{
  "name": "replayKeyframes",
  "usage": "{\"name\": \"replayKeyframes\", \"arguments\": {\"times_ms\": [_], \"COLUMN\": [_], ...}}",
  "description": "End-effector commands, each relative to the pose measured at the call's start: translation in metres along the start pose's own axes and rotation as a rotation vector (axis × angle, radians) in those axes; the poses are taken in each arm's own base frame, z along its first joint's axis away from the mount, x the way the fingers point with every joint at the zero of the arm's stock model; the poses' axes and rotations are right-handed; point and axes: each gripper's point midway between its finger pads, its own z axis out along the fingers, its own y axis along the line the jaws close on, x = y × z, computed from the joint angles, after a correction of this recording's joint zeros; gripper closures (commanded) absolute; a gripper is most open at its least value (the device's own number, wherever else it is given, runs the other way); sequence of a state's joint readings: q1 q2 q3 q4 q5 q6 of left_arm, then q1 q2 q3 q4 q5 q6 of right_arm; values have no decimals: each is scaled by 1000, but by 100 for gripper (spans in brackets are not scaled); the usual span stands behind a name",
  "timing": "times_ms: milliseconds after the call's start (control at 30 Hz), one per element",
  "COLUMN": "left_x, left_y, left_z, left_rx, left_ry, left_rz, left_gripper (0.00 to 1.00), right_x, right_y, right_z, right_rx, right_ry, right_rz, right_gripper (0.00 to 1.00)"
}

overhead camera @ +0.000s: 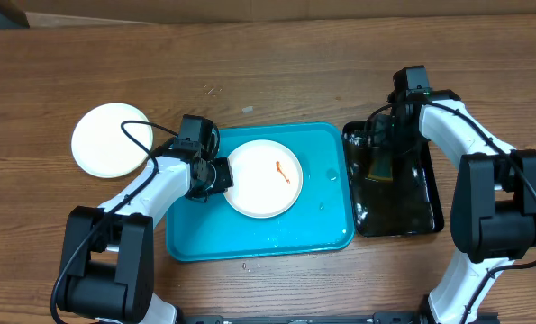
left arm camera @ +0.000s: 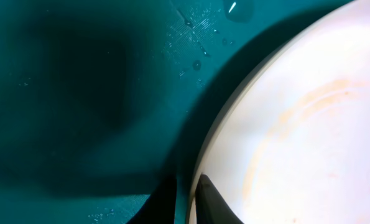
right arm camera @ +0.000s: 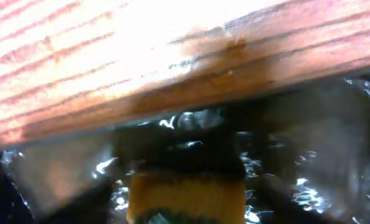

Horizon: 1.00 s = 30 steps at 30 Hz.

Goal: Clean dirty plates on tray and stack at the side
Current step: 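Grasp the sponge in the black tray with the right gripper and rinse it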

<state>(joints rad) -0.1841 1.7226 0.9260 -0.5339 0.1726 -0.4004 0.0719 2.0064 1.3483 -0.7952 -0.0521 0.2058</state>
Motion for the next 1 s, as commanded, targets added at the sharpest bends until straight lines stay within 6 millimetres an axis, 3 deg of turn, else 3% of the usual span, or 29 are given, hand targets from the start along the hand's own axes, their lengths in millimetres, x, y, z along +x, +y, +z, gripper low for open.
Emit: {"name": "replayKeyframes", "arguments": {"times_ms": [0, 200, 467, 600, 967], "left_x": [6, 1, 0, 0, 0], "left_y": [9, 12, 11, 11, 11], "left_z": [8, 7, 7, 7, 7], "left_rx": [-52, -70, -69, -68, -68], "left_ry": [14, -13, -17, -17, -16], "left_rz": [1, 4, 4, 4, 4], "left_gripper": [85, 87, 89, 89, 89], "right_x": [0, 15, 40, 37, 32], "right_y": [4, 2, 8, 11, 13], "right_z": [-11, -22, -9, -5, -22], "right_rx": [-29, -8, 5, 46, 64], "right_ry": [13, 84, 141, 108, 117], "right_rz": [5, 10, -12, -46, -48], "right_gripper": [16, 16, 21, 30, 30]}}
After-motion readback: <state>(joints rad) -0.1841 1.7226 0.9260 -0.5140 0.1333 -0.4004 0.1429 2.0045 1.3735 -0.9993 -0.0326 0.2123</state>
